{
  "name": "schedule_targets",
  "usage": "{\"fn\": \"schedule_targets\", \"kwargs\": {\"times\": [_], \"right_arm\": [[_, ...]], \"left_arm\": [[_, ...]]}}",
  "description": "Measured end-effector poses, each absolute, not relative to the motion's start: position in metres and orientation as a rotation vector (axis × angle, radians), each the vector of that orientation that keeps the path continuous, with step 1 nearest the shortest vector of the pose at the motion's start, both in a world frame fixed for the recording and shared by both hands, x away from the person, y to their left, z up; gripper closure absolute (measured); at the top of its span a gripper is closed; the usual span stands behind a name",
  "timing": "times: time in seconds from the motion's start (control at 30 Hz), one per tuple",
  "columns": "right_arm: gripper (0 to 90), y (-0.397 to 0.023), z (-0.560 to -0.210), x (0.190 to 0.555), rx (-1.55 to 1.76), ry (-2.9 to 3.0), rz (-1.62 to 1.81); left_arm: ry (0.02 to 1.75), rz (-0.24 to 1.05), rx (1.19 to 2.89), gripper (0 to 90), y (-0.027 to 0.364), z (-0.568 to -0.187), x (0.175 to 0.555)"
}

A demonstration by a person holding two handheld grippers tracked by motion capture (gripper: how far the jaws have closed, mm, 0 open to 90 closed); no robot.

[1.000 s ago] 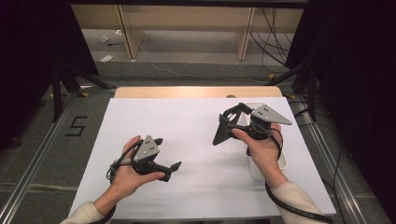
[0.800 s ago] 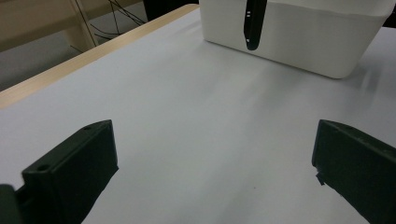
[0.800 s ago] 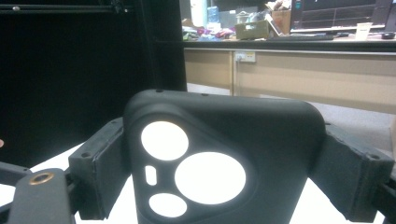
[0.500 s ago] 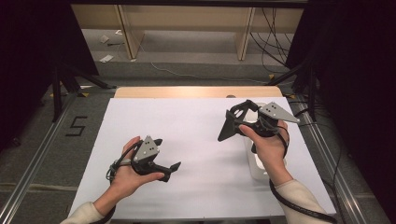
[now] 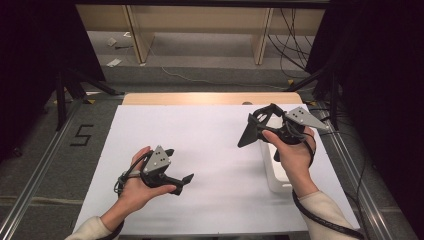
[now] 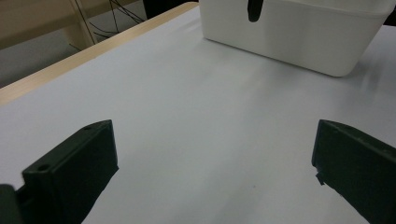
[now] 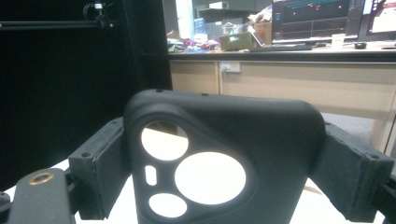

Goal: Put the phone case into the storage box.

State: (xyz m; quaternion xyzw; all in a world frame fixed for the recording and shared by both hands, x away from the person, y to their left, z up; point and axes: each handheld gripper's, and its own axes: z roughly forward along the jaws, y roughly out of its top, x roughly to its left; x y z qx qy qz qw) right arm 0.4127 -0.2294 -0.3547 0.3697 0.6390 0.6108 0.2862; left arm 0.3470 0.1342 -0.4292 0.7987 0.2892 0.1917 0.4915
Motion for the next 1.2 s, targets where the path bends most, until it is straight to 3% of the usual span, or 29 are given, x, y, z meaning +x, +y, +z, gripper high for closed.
{"fn": "schedule_targets", "kwargs": {"times": [1.2], "right_arm": [[14.6,-0.25,-0.351,0.417,1.038,1.648,1.615]], "left_arm": [[0.709,0.466,1.935,0.0,0.135,-0.429,0.348]]}}
